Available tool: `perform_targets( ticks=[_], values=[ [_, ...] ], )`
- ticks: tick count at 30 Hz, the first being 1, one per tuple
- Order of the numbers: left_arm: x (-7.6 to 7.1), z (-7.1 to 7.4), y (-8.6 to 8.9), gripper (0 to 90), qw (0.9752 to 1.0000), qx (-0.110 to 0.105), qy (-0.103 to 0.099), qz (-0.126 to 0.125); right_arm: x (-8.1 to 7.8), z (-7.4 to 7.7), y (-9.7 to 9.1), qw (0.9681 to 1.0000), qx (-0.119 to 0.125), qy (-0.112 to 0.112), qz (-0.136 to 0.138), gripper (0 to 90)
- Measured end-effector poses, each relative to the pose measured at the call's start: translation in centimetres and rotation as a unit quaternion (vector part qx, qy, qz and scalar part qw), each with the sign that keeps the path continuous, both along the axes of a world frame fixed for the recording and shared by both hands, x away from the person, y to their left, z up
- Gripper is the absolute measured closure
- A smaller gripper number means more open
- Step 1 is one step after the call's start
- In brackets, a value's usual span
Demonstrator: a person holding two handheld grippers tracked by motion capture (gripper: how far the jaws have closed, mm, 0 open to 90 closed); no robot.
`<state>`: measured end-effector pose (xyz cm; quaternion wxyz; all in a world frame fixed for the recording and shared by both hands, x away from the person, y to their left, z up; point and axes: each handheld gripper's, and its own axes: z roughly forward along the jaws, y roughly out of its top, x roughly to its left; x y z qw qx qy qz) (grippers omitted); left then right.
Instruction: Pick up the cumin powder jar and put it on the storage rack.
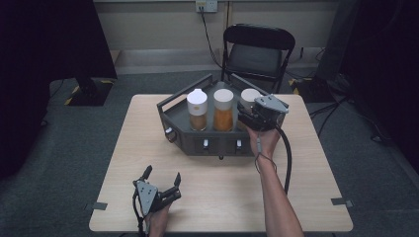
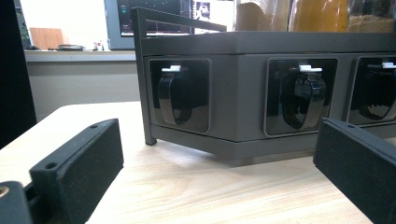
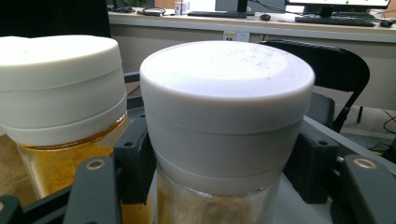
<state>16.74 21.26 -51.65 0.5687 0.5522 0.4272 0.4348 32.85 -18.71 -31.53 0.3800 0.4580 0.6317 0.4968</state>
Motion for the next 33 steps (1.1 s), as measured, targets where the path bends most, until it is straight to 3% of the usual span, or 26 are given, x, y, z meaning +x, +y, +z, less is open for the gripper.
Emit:
perform_targets(
  ticks=[29,33],
  values=[
    [0.00,0.00,-0.02,1.1,1.0000,0.000,0.000,0.000,0.36,0.38,-0.24,0.9999,0.004,0.011,0.006,34.0],
    [0.00,0.00,-0.01,1.2,1.0000,0.000,0.000,0.000,0.31,0.24,-0.26,0.9999,0.011,0.007,0.006,29.6]
  ],
)
